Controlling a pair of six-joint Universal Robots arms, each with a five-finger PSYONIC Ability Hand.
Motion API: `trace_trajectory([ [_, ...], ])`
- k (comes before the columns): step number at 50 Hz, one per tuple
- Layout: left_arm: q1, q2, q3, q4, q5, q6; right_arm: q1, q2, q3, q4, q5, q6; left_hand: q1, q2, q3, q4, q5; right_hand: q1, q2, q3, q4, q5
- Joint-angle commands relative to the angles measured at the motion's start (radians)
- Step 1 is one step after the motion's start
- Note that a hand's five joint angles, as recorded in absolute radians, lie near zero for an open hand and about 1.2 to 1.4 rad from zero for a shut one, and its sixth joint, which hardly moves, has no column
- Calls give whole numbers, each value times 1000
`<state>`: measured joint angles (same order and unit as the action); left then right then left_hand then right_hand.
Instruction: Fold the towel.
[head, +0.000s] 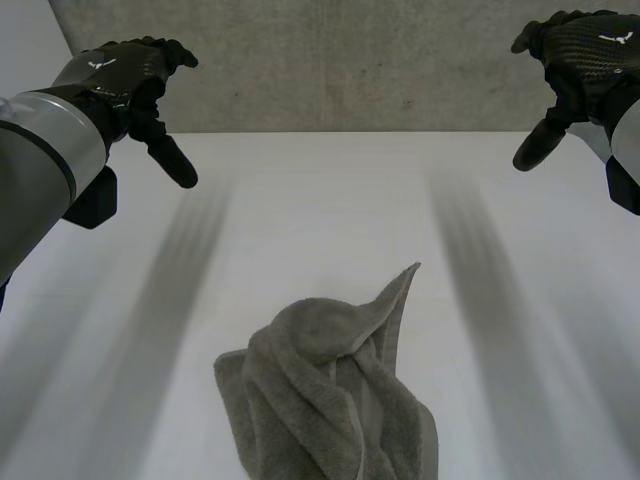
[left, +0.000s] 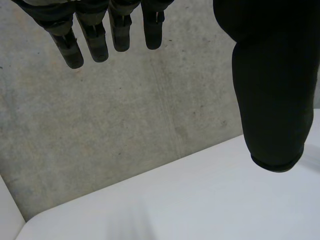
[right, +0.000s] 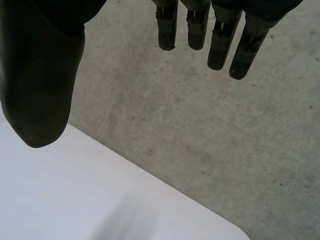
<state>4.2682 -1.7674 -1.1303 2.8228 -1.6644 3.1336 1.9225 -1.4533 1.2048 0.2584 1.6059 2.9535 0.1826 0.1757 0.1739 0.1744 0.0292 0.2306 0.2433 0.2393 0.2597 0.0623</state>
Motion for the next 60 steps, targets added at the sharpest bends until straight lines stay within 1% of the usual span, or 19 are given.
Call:
trace_trajectory([
  [1, -4, 40, -102, 7, 0, -6, 1, 24, 18, 31, -134, -181, 34, 41, 43, 42, 13, -56, -69, -65, -85, -62],
  [5, -13, 71, -277, 75, 2, -9, 1, 45, 55, 44, -230, -310, 40, 47, 48, 48, 19, -56, -69, -65, -85, -62],
  [7, -19, 78, -348, 110, 2, -9, 9, 54, 113, 41, -317, -393, 37, 44, 45, 45, 16, -56, -69, -65, -85, -62],
  [15, -117, 62, -629, 266, 8, 6, 20, 161, 229, 24, -457, -462, 16, 23, 25, 24, -5, -56, -69, -65, -85, -62],
  [22, -231, -64, -694, 336, 8, 3, 105, 289, 298, -45, -472, -510, 2, 8, 10, 10, -20, -56, -69, -65, -85, -62],
  [28, -257, -149, -684, 369, 8, 6, 124, 340, 345, -173, -457, -502, 16, 23, 25, 24, -5, -56, -69, -65, -85, -62],
  [31, -269, -196, -678, 402, 6, 14, 135, 353, 368, -263, -409, -496, 75, 82, 84, 83, 54, 124, 112, 116, 95, 118],
  [33, -272, -224, -665, 444, -2, 14, 147, 353, 392, -329, -368, -498, 387, 394, 396, 395, 366, 548, 535, 539, 519, 542],
  [34, -272, -224, -665, 445, -2, 14, 147, 353, 392, -329, -368, -498, 389, 396, 398, 397, 368, 550, 537, 541, 521, 544],
  [36, -274, -225, -637, 474, -2, 14, 148, 353, 400, -355, -357, -502, 946, 953, 955, 955, 925, 1163, 1150, 1154, 1134, 1157],
  [37, -274, -225, -637, 474, -2, 14, 148, 353, 400, -355, -357, -502, 950, 957, 958, 958, 929, 1166, 1153, 1157, 1137, 1159],
  [38, -272, -216, -608, 481, -5, 16, 148, 352, 398, -357, -348, -502, 1211, 1218, 1220, 1219, 1190, 1166, 1153, 1157, 1137, 1159],
  [39, -272, -216, -608, 481, -5, 16, 148, 352, 398, -357, -348, -502, 1214, 1221, 1222, 1222, 1192, 1166, 1153, 1157, 1137, 1159],
  [45, -269, -126, -407, 452, -2, 19, 145, 240, 349, -352, -311, -488, 1214, 1221, 1222, 1222, 1192, 1166, 1153, 1157, 1137, 1159],
  [47, -261, -95, -355, 422, 2, 16, 142, 96, 323, -354, -273, -461, 1214, 1221, 1222, 1222, 1192, 1166, 1153, 1157, 1137, 1159],
  [53, -263, 37, -169, 282, 18, 2, 133, -131, 249, -338, -222, -364, 1214, 1221, 1222, 1222, 1192, 1166, 1153, 1157, 1137, 1159],
  [55, -261, 104, -117, 219, 46, -15, 104, -225, 198, -250, -227, -343, 1214, 1221, 1222, 1222, 1192, 1166, 1153, 1157, 1137, 1159],
  [58, -263, 131, -98, 191, 69, -30, 75, -243, 162, -180, -236, -344, 1214, 1221, 1222, 1222, 1192, 1166, 1153, 1157, 1137, 1159],
  [60, -264, 172, -66, 144, 116, -70, 49, -266, 92, -40, -250, -343, 1214, 1221, 1222, 1222, 1192, 1166, 1153, 1157, 1137, 1159],
])
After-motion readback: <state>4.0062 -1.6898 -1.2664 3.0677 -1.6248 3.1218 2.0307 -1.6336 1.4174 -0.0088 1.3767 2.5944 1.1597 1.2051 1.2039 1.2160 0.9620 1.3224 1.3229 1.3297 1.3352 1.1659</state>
